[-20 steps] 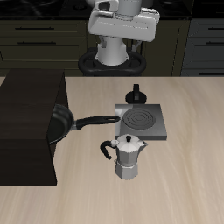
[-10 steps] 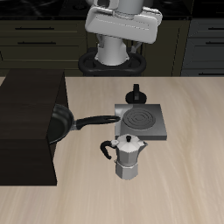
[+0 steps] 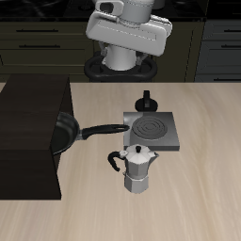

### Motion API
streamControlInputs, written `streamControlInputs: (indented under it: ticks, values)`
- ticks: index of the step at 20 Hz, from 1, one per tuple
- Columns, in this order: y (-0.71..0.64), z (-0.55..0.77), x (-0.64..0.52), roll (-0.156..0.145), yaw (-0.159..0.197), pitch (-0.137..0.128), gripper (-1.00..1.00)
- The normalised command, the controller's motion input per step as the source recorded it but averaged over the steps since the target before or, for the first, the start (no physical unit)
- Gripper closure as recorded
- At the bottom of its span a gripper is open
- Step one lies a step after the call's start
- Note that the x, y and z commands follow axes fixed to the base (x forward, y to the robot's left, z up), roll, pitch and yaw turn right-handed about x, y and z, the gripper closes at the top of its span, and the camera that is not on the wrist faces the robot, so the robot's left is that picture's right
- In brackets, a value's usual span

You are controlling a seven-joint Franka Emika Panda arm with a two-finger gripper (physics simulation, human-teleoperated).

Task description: Place the frypan on top of the shelf

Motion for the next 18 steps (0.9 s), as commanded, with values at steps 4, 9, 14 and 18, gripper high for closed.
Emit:
streamControlInputs:
  ticks: [4,9,14,18]
  values:
    - [-0.05,-0.14,0.02,0.016,-0.177,-0.004,-1.0]
    - [0.04,-0.2,-0.01,0.024,-0.088,0.008,-1.0]
    - [0.11,-0.17,-0.02,0.008,-0.016,-0.002,-1.0]
    - [0.08,-0.22,-0.01,0.003,0.009,-0.017,-1.0]
